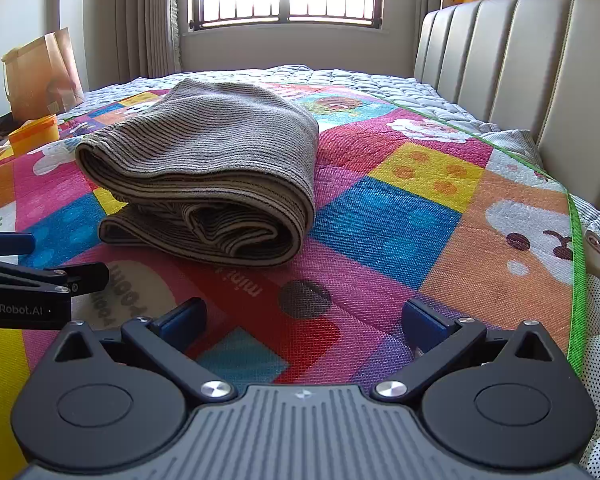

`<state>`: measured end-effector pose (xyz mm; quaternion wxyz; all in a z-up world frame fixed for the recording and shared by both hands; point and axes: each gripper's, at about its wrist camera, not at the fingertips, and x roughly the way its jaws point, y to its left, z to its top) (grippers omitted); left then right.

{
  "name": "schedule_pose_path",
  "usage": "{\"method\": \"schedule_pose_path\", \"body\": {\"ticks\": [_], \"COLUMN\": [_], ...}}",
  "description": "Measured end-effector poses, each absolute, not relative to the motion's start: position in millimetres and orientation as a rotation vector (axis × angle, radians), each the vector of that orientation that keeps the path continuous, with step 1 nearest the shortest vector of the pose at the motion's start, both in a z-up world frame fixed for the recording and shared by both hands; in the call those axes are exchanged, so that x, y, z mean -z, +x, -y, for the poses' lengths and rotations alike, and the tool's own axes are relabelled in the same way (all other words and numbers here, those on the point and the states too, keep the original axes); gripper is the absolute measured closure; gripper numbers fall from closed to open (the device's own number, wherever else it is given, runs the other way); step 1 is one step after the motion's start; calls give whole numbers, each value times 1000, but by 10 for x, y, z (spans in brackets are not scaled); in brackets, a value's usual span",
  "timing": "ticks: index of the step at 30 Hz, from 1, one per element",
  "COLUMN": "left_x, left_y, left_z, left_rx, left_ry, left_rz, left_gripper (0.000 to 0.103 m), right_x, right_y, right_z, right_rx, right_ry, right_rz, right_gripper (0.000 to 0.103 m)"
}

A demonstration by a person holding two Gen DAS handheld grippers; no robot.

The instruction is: Fold clothes

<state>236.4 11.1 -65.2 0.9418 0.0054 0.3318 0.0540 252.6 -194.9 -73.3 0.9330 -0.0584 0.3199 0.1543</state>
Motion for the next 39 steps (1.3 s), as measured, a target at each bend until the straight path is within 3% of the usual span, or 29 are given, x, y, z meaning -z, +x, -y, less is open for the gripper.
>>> {"method": "schedule_pose_path", "body": {"ticks": [19,25,39], "left_x": [654,554,602], "left_y": [2379,2410,2359], "left_z": [-63,-125,-32], "left_rx": [-118,-157,-186], "left_ry": [40,-95,-47], "left_rz": [-682,-786,-750], "left_gripper": [0,0,0], "right_x": [751,747,746], "right_y": [2521,2518,2526], "right_z": [1961,1951,1939], "right_rx": [-319,-318,-313], "right_ry": [-111,-111,-122], "right_rz": [-647,-650,-651], "right_gripper": [0,0,0]}}
